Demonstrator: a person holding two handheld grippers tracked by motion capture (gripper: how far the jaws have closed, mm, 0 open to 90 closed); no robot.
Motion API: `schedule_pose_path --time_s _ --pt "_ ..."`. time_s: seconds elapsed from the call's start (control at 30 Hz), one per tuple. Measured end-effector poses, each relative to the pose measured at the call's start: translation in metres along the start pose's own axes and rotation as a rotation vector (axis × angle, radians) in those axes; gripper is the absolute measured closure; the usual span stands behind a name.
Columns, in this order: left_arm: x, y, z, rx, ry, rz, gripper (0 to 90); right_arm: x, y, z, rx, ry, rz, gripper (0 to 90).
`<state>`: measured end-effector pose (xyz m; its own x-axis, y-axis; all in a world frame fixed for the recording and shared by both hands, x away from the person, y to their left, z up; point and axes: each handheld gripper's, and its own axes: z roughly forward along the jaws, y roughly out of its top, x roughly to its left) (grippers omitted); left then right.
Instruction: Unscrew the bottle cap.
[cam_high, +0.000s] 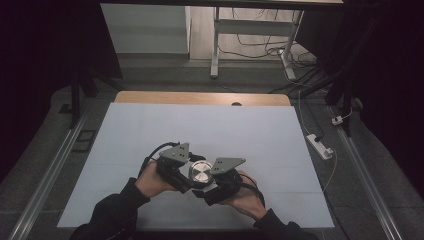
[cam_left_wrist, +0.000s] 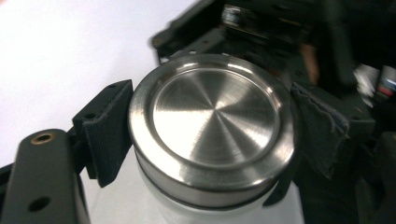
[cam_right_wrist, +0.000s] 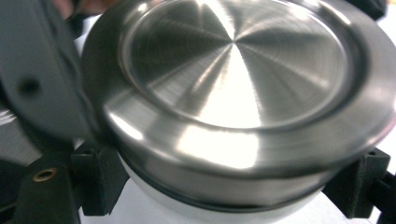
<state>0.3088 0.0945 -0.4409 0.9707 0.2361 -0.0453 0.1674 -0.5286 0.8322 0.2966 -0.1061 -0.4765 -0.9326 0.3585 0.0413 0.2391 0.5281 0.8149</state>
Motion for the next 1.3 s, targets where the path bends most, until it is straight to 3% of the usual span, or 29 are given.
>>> schedule_pose_path --time_s 0.1,0.17,0.33,0.43,0.47,0.5,0.53,0.57,0.67,0.77,0.8,0.83,0.9,0.97,1.17,1.3 --pt "-0.007 0.004 0.006 0.009 0.106 -0.038 19.2 -0.002 -0.001 0.001 -0.003 -0.078 0.024 14.6" --pt "-0.009 0.006 0.007 0.005 0.123 -0.043 18.9 -0.003 -0.001 0.0 -0.008 -0.103 0.03 14.6" --pt "0.001 0.008 -0.01 -0.059 0.04 -0.05 2.9 -0.003 0.0 -0.003 -0.033 -0.07 0.031 14.6" --pt "0.006 0.006 -0.025 -0.079 -0.02 -0.03 0.1 -0.003 0.0 -0.005 -0.038 -0.018 0.018 14.6" --pt "0.006 0.006 -0.025 -0.079 -0.02 -0.03 0.5 -0.003 0.0 -0.005 -0.036 -0.001 0.01 14.5" --pt "0.008 0.004 -0.031 -0.064 -0.069 0.014 1.0 -0.002 0.0 -0.004 -0.036 0.017 0.005 14.6" --pt "0.008 0.004 -0.031 -0.064 -0.069 0.014 1.9 -0.002 0.0 -0.004 -0.035 0.04 -0.002 14.5" --pt "0.007 0.001 -0.033 -0.054 -0.126 0.072 2.9 -0.001 0.001 -0.004 -0.031 0.062 -0.011 14.6" --pt "0.003 -0.001 -0.03 -0.035 -0.198 0.138 6.8 0.004 0.002 -0.003 -0.029 0.126 -0.041 14.6" --pt "-0.001 -0.002 -0.025 -0.009 -0.209 0.173 9.8 0.008 0.003 -0.002 -0.025 0.19 -0.074 14.6" --pt "-0.003 -0.002 -0.022 0.001 -0.225 0.2 12.9 0.01 0.003 -0.002 -0.022 0.201 -0.088 14.5" --pt "-0.003 -0.002 -0.022 0.001 -0.225 0.2 17.6 0.011 0.003 -0.002 -0.02 0.211 -0.097 14.6" --pt "-0.005 -0.003 -0.021 -0.005 -0.227 0.218 19.0 0.013 0.003 -0.002 -0.012 0.209 -0.106 14.5" --pt "-0.005 -0.002 -0.021 -0.023 -0.186 0.198 20.1 0.013 0.004 -0.002 -0.011 0.19 -0.111 14.5" --pt "-0.005 0.002 -0.009 -0.009 -0.025 0.077 20.3 0.002 0.002 -0.001 -0.007 0.069 -0.031 14.6" --pt "-0.015 0.008 0.0 0.0 0.144 0.01 20.3 -0.003 0.001 -0.001 -0.013 -0.032 0.016 14.6"
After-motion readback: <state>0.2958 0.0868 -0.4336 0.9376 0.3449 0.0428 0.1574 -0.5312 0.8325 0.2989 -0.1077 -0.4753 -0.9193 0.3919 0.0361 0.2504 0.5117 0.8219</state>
